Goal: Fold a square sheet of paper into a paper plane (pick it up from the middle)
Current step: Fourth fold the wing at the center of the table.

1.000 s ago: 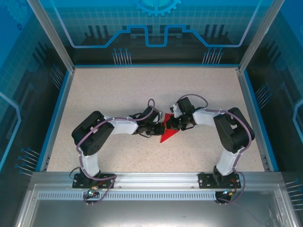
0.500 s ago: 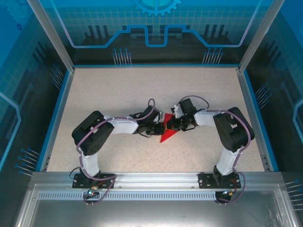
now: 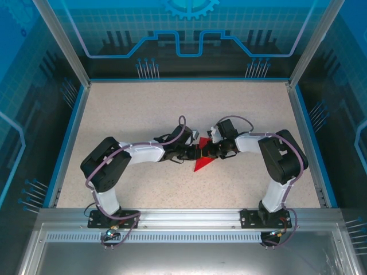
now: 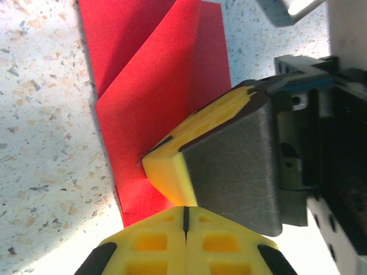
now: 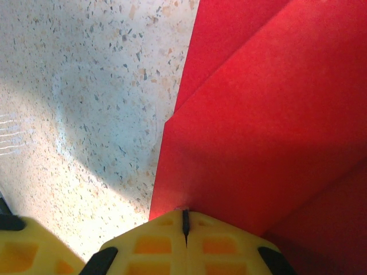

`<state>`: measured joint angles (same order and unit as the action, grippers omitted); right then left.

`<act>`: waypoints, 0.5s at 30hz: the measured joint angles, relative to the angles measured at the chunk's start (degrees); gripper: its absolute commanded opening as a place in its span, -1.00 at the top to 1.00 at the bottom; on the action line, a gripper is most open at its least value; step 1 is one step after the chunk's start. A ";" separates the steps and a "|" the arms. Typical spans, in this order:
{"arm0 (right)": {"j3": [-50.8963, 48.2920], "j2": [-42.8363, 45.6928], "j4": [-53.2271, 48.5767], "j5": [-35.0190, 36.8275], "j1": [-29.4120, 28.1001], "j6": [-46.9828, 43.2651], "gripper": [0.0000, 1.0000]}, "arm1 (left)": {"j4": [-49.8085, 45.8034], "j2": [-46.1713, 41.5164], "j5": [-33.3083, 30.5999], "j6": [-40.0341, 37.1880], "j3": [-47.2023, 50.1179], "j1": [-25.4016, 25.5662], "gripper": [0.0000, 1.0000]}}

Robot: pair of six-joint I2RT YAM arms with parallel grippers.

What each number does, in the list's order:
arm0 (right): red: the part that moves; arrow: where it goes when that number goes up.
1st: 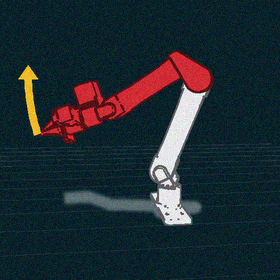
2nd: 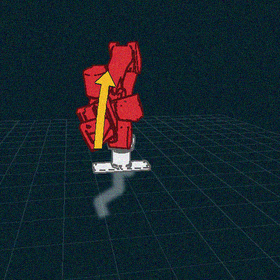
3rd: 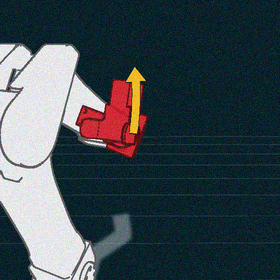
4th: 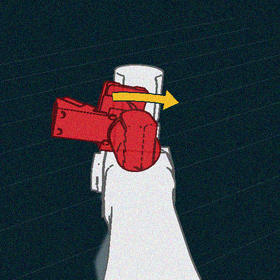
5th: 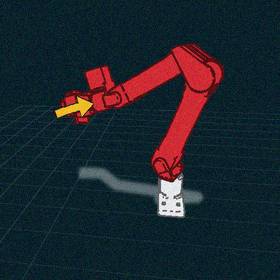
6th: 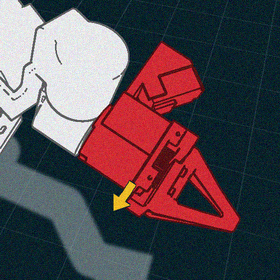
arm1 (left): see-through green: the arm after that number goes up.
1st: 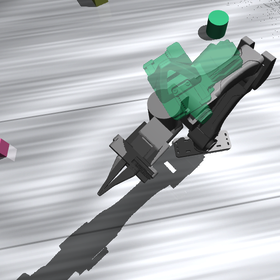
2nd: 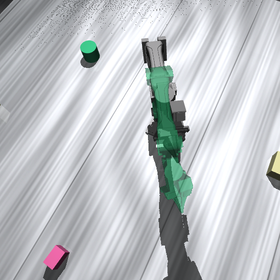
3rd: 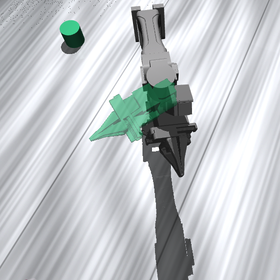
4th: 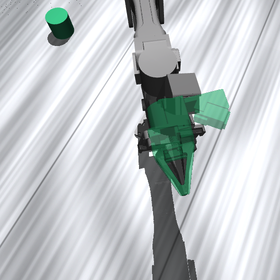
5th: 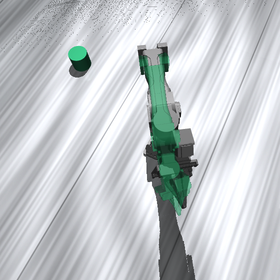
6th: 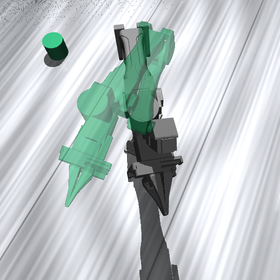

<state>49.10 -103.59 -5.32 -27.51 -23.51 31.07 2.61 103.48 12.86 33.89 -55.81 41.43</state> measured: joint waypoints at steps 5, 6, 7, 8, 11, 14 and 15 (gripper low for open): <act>0.00 0.00 0.02 0.00 0.00 0.37 1.00 | -0.72 2.73 -0.02 0.00 -0.72 0.00 1.00; 0.00 0.00 0.02 0.00 0.00 0.39 1.00 | -0.83 3.02 -0.02 0.00 -0.72 0.00 1.00; 0.00 0.00 0.04 0.00 0.00 0.44 1.00 | -0.87 3.30 -0.02 0.00 -0.72 0.00 1.00; -0.02 0.00 0.09 0.00 0.00 0.61 1.00 | -0.92 3.58 0.00 0.00 -0.74 0.00 1.00; -0.44 0.13 0.85 -0.15 0.04 1.03 1.00 | -1.75 4.72 0.00 0.00 -1.49 0.00 1.00; -1.51 0.72 2.49 -0.17 0.11 1.77 1.00 | -3.48 5.25 0.02 -0.24 -2.71 0.00 1.00; -1.77 0.87 2.95 -0.17 0.13 2.01 1.00 | -4.04 5.31 0.02 -0.48 -3.04 0.00 1.00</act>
<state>47.33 -102.72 -2.37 -27.68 -23.38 33.08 -1.43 108.79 12.88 33.41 -58.85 41.43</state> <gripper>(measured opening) 0.045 0.045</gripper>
